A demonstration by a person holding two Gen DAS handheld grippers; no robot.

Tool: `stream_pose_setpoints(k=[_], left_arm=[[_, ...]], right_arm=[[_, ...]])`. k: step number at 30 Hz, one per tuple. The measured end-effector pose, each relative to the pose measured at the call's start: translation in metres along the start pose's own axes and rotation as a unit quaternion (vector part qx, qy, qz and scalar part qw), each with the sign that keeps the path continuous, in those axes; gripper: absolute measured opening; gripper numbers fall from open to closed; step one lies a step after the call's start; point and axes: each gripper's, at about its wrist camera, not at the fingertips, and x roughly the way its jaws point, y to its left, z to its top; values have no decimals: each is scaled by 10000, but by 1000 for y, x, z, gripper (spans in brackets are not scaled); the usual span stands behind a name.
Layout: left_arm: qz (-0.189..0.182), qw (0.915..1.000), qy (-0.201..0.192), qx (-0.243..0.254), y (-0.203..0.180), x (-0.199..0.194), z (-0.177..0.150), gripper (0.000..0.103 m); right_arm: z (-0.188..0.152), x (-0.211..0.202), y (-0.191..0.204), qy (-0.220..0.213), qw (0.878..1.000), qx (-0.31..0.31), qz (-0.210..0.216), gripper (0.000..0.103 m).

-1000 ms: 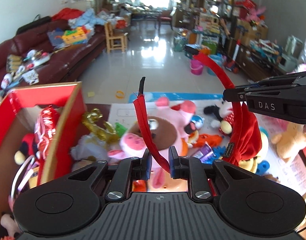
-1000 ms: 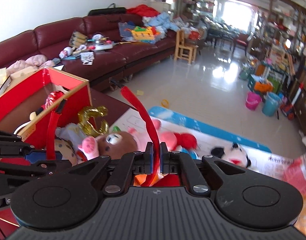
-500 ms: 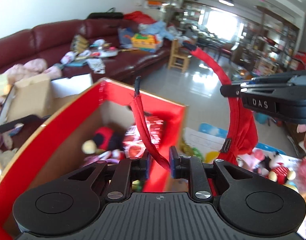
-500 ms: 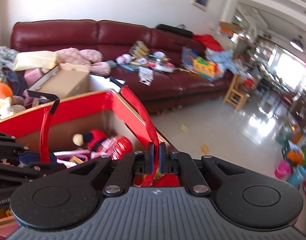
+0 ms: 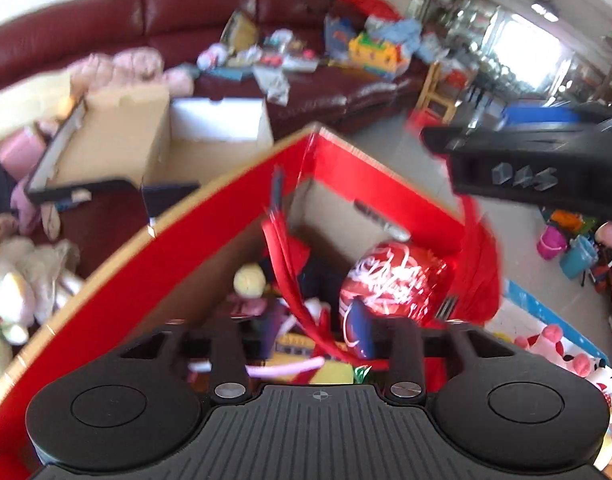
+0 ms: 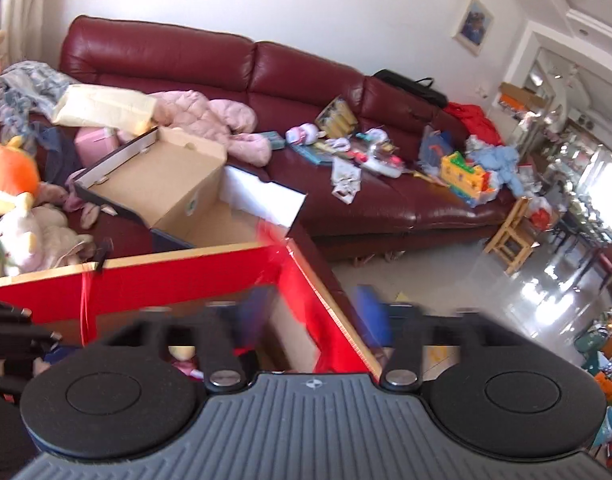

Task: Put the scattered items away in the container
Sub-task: 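Carry the headband over the red box and open both tools, then move both tools back from the box to the toy pile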

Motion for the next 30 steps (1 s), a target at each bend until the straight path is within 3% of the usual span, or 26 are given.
stream_pose_setpoints(k=[2, 13, 18, 25, 30], left_arm=[[12, 10000, 55, -15, 1, 4, -7, 77], [21, 9995, 140, 279, -18, 6, -24, 83], [34, 9993, 75, 354, -29, 4, -29, 89], [-83, 9995, 267, 151, -30, 11, -34, 95], [20, 9995, 254, 182, -34, 10, -37, 95]], right_arm=[[-4, -5, -4, -161, 9998, 44, -119, 86], [-38, -6, -18, 296, 9988, 374, 77, 86], [-44, -17, -18, 398, 9976, 437, 364, 88], [-49, -30, -17, 516, 9957, 316, 700, 93], [-60, -33, -26, 665, 9948, 429, 640, 96]])
